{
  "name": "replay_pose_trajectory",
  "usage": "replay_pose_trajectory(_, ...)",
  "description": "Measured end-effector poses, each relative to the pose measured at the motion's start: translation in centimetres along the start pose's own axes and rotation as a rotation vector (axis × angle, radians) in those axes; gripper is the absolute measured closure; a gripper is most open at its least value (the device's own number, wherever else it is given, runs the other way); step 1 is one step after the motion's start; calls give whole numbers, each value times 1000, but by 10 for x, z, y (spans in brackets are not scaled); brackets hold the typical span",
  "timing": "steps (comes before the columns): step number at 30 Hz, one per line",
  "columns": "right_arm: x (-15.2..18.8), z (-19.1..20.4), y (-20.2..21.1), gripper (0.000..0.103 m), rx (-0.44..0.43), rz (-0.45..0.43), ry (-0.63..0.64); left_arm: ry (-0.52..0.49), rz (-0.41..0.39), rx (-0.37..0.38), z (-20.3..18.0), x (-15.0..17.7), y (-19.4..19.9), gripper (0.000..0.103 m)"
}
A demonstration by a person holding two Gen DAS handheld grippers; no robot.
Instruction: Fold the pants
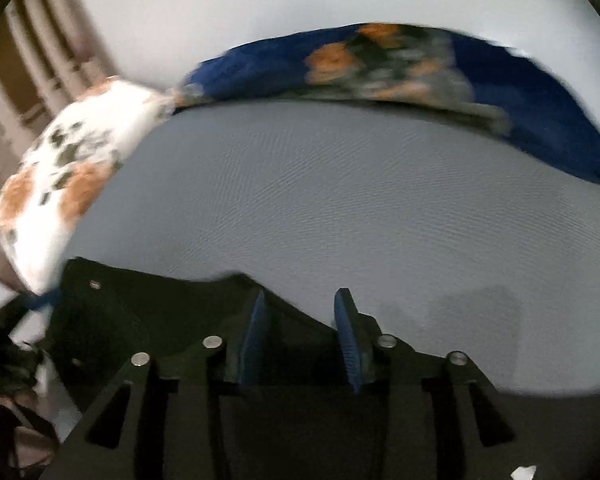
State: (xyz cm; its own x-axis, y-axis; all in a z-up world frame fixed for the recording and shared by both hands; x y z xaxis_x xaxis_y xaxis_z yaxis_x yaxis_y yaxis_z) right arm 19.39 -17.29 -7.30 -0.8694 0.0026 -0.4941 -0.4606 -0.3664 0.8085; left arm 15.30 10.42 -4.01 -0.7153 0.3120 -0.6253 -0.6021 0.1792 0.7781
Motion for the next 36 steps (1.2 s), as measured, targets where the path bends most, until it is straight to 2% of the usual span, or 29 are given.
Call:
replay_pose_trajectory(4, 38, -29, 28, 66, 131, 1, -52, -95, -19, 64, -35, -19, -18, 33)
replay_pose_trajectory(8, 66, -49, 33, 66, 172, 5, -136, -121, 13, 144, -77, -31, -48, 34)
replay_pose_trajectory(12, 75, -56, 27, 66, 181, 8, -181, -138, 40, 190, -112, -41, -73, 36)
replay_pose_trajectory(16, 71, -60, 16, 66, 182, -1, -213, -133, 83, 228, -132, -49, -99, 46)
replay_pose_trajectory(23, 63, -64, 1, 67, 285, -23, -170, -85, 164, 243, -133, -49, -138, 54)
replay_pose_trajectory(28, 57, -70, -3, 65, 300, -35, -169, -101, 152, 252, -132, -48, -141, 54)
replay_pose_trajectory(33, 57, -71, -1, 63, 282, -42, -188, 14, 160, 359, -111, -57, -129, 54)
replay_pose_trajectory(36, 60, -73, 2, 63, 257, -60, -214, 7, 123, 354, -106, -61, -121, 54)
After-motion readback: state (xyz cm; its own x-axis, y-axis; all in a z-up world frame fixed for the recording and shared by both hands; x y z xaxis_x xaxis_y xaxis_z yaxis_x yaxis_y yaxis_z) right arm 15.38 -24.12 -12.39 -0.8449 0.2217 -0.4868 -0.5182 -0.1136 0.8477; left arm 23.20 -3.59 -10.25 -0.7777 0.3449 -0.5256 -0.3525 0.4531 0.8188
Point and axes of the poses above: each gripper's, at about its wrist camera, not at the fingertips, and y roughly against the way its jaws point, z to its left, x to its underside, the point moved 4 cm from there along -y, roughly the way its jaws point, and after that the axes turned 11 degrees about -x, right-handed, at the moved point
